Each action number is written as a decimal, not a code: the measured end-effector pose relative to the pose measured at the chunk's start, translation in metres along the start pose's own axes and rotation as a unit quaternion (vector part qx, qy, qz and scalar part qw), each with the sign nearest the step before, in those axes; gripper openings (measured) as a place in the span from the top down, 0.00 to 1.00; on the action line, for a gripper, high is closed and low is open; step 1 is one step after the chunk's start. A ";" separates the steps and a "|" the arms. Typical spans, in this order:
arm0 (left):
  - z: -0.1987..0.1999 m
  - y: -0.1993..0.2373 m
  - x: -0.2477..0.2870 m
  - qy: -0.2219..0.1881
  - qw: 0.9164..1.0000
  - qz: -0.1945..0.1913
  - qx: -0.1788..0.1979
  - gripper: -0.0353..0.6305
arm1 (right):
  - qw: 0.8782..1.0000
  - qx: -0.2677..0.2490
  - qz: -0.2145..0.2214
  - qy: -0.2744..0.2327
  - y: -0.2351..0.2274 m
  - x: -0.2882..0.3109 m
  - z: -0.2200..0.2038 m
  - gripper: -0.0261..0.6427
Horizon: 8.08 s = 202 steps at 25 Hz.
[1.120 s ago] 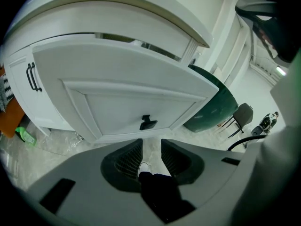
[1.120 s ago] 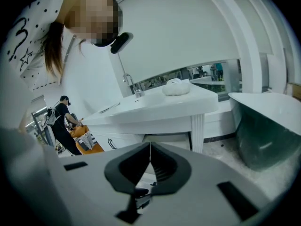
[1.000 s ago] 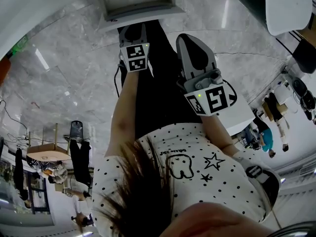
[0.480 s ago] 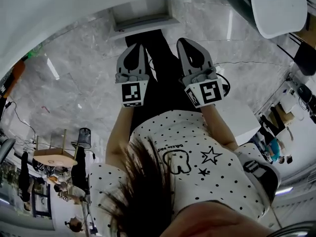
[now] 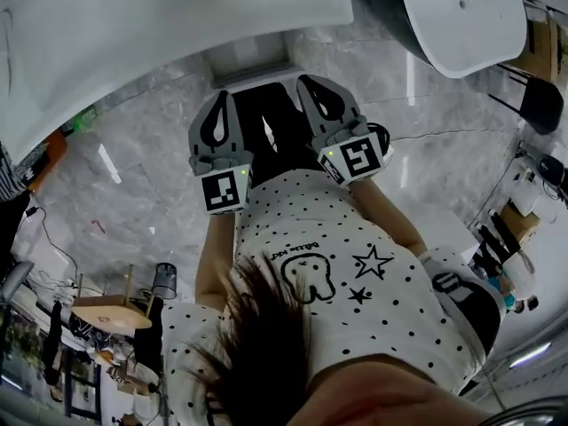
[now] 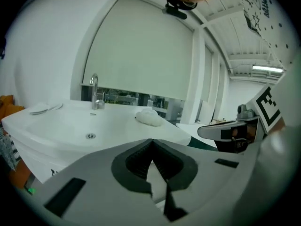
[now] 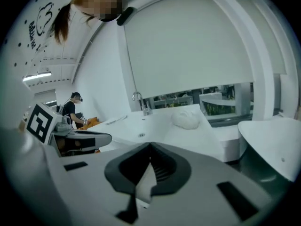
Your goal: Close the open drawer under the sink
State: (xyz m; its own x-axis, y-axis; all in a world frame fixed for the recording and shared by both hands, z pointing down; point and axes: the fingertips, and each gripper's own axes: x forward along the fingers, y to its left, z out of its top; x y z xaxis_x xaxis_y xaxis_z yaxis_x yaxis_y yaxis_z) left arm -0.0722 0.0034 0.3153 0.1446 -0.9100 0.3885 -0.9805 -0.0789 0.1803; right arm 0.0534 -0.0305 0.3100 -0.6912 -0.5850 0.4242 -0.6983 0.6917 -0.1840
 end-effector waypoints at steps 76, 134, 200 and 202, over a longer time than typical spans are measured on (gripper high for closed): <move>0.111 -0.053 -0.031 -0.085 0.994 -0.056 0.035 0.94 | 0.987 -0.105 0.077 -0.093 0.069 -0.031 0.099 0.94; -0.281 -0.014 0.028 0.344 0.930 -0.061 -0.111 0.77 | 0.999 -0.052 0.009 -0.010 0.019 0.036 0.013 0.94; -0.353 0.023 0.180 0.260 0.962 0.058 -0.058 0.74 | 0.996 0.058 -0.041 0.048 -0.031 0.030 -0.093 0.94; -0.351 0.026 0.182 0.258 0.963 0.058 -0.056 0.74 | 0.996 0.060 -0.042 0.047 -0.030 0.030 -0.092 0.94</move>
State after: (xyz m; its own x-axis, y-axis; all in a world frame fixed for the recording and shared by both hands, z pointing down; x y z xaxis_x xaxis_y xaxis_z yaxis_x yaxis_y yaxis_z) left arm -0.0247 -0.0214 0.7079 0.1107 -0.5839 0.8042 -0.9775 0.0824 0.1944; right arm 0.0710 -0.0296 0.4102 -0.6125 -0.5927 0.5230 -0.7742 0.5833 -0.2456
